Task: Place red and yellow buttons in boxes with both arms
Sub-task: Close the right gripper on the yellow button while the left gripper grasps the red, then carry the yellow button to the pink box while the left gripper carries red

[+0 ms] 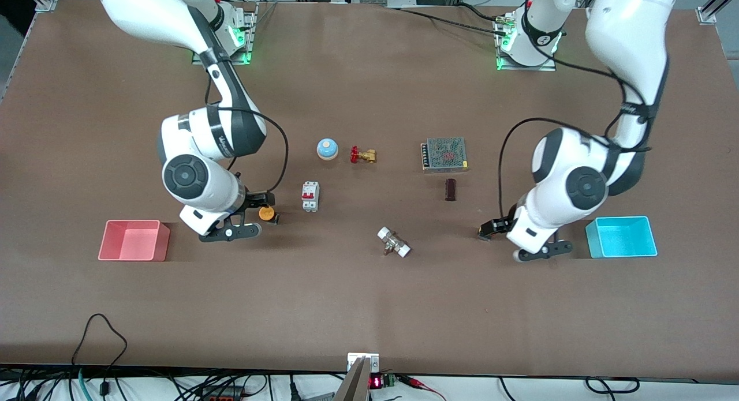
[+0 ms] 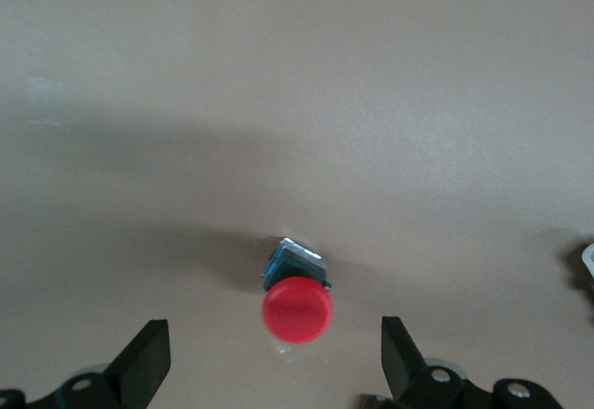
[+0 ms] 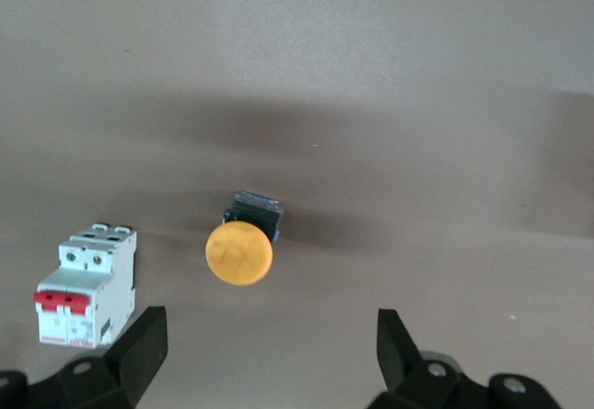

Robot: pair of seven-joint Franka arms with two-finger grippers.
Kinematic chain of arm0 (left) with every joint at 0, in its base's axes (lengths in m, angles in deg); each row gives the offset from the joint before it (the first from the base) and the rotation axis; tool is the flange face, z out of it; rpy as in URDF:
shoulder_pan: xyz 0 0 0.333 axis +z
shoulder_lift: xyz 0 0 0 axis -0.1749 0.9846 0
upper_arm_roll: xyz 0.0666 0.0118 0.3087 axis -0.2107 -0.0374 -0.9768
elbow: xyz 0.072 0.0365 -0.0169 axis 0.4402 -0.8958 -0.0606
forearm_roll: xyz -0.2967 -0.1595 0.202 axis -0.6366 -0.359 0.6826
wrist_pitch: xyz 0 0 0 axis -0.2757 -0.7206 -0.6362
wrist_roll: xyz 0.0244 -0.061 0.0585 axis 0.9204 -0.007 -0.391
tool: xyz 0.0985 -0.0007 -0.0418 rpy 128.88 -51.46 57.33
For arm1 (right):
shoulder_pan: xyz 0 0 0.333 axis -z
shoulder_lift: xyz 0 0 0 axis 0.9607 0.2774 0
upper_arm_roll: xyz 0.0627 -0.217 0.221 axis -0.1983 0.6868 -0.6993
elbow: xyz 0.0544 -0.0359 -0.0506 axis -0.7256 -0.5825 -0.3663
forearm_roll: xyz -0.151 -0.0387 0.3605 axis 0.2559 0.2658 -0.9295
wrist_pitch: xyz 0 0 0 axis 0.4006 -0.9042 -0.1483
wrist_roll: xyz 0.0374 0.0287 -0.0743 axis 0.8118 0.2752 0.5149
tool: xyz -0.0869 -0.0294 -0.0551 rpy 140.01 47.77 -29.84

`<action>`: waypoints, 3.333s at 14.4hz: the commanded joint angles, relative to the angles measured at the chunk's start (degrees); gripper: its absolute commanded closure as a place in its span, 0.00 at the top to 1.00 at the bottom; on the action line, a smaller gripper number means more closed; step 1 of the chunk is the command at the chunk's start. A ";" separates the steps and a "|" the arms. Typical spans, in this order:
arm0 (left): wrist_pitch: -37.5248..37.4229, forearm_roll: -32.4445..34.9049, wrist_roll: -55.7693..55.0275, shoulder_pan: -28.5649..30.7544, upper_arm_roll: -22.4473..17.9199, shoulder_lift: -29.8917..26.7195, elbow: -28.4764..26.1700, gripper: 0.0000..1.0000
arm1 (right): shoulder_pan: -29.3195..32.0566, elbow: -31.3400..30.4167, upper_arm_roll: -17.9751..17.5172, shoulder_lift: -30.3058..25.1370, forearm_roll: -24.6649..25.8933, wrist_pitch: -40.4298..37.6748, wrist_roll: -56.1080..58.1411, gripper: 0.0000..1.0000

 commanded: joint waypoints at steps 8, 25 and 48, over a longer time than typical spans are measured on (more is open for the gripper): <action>1.07 0.70 -0.82 -1.46 -0.37 3.99 0.35 0.86 | -1.06 1.13 0.45 5.75 -3.48 4.87 -2.58 1.00; -4.54 0.61 5.05 4.76 -0.98 -1.63 2.46 0.23 | -0.71 1.13 0.45 8.56 -4.36 6.10 -2.85 0.51; -3.78 2.37 35.57 27.46 -1.77 4.43 3.78 0.24 | 18.01 6.93 4.76 3.02 0.12 -1.81 12.00 0.23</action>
